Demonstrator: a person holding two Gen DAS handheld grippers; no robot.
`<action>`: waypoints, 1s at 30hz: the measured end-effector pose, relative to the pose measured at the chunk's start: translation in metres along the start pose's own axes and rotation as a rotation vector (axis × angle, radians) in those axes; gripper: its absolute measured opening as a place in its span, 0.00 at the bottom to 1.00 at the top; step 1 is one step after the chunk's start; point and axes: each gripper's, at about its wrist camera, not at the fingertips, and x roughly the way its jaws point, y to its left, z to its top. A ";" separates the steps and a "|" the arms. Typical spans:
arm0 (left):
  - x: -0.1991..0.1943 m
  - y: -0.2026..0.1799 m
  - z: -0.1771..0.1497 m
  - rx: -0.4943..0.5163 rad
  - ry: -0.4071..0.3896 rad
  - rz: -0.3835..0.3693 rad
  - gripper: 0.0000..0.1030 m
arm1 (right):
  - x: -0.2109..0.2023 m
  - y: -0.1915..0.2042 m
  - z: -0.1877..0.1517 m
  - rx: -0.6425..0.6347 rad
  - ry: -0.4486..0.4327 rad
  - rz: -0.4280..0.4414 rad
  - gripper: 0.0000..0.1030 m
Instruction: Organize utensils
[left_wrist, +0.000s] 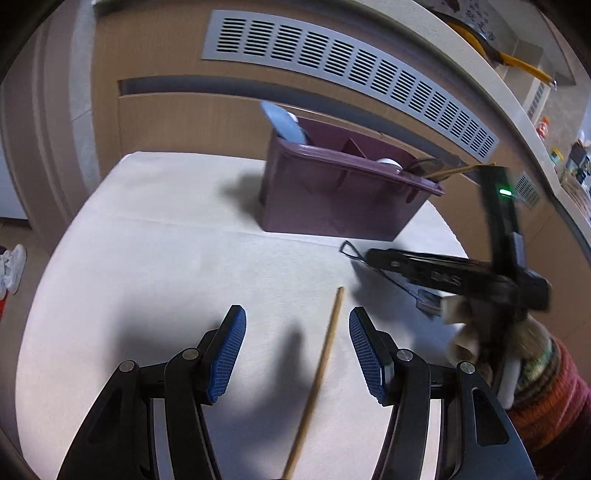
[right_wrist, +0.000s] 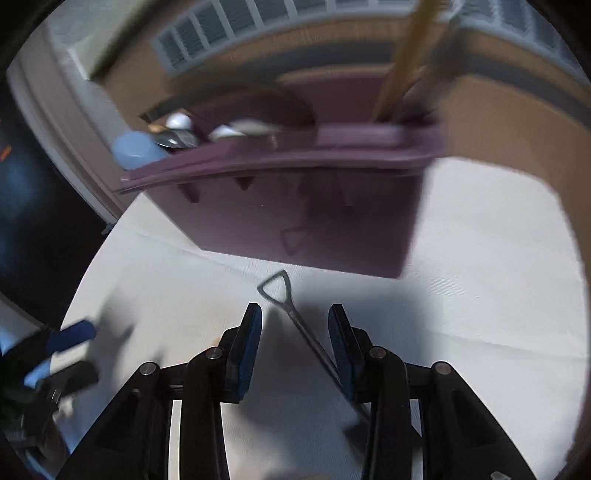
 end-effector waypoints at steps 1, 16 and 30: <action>-0.002 0.004 -0.001 -0.007 -0.003 0.005 0.57 | 0.005 0.001 0.000 0.005 0.026 0.034 0.35; 0.009 -0.007 -0.010 0.022 0.041 -0.034 0.57 | -0.097 0.011 -0.122 -0.250 0.035 -0.062 0.34; -0.005 -0.026 -0.028 0.206 0.070 -0.002 0.57 | -0.013 0.017 -0.032 -0.126 -0.012 -0.250 0.41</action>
